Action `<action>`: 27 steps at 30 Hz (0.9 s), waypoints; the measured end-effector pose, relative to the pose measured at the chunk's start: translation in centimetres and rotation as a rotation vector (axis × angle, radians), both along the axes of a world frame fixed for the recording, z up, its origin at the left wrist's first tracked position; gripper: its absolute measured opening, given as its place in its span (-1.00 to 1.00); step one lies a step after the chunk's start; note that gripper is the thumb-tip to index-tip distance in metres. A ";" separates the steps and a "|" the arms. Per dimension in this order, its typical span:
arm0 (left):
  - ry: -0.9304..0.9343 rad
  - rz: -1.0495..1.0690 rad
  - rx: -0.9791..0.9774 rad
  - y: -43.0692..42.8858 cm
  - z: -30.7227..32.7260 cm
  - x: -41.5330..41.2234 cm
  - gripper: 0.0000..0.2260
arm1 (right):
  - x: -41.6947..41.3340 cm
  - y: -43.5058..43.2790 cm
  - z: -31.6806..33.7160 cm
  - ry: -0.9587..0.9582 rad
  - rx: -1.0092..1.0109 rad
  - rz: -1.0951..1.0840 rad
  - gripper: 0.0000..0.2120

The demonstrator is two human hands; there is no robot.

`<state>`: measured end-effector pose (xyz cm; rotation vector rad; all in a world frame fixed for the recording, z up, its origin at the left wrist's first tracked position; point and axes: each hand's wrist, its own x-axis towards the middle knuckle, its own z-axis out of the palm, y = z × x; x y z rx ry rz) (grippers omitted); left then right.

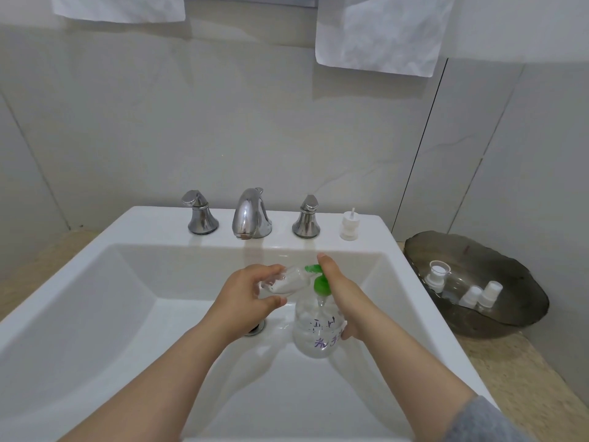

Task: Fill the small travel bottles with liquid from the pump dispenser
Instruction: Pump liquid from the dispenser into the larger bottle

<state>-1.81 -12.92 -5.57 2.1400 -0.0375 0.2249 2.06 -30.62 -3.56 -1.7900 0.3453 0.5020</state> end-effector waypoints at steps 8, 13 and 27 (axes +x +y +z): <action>0.037 -0.018 0.015 -0.1 0.0 0.0 -0.55 | -0.2 -0.1 0.5 -0.044 -0.036 0.005 -0.44; 0.044 -0.021 0.020 -0.2 -0.2 -0.1 -0.55 | -0.4 0.0 0.6 -0.137 -0.125 0.046 -0.52; -0.063 -0.003 0.025 -0.3 0.3 -0.3 -0.59 | -0.3 -0.3 0.2 -0.081 0.005 0.003 -0.45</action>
